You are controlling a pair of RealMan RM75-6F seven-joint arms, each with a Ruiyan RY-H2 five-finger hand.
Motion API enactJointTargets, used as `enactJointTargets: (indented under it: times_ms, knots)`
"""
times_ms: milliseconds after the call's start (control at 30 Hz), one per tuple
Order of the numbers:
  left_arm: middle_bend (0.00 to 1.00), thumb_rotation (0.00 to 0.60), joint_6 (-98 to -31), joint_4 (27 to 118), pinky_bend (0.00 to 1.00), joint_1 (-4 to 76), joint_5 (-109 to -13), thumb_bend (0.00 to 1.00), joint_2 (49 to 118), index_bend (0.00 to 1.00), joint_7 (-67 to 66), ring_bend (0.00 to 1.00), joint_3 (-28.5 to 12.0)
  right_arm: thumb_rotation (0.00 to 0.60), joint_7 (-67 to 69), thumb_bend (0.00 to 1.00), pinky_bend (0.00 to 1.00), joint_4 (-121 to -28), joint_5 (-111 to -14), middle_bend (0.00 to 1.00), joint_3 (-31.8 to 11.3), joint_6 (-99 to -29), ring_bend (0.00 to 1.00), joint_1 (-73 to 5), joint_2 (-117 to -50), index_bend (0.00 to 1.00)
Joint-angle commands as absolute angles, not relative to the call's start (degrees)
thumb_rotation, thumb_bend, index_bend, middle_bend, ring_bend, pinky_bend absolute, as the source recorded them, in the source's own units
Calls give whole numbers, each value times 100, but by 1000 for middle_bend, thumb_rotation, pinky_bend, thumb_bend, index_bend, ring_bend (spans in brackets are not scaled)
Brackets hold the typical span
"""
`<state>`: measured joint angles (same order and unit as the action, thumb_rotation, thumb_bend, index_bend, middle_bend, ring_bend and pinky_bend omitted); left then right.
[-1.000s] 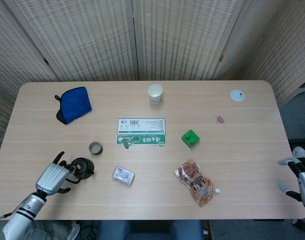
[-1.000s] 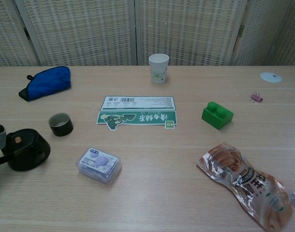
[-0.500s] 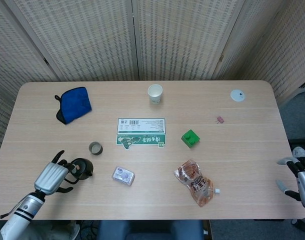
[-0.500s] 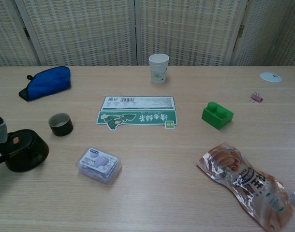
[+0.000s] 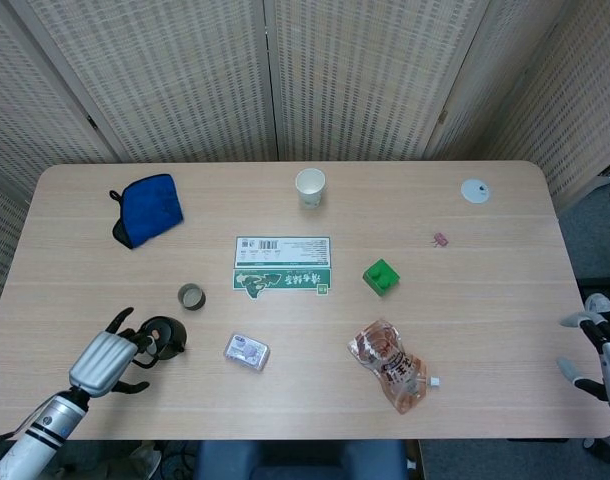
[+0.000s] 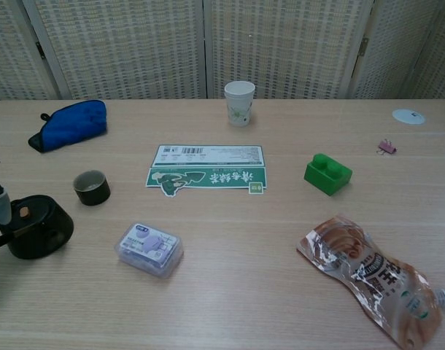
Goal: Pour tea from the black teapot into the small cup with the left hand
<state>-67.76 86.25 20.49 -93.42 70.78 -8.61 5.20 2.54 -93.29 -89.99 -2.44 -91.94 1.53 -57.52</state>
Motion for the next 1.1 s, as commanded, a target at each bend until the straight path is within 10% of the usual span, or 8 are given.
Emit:
enactJointTargets:
  times_ms: [33,1100]
  knots:
    - [472,505,-6771,8631,17,2043,-9334,147,7086,440,-844,411,528,600,227,167,255,-9366,-8971,345,-266,-9210,276,158,-5709,380]
    - [510,505,-6606,8536,14,2006,-9260,147,7272,468,-683,416,657,600,282,167,255,-9368,-8917,345,-266,-9219,276,207,-5680,380]
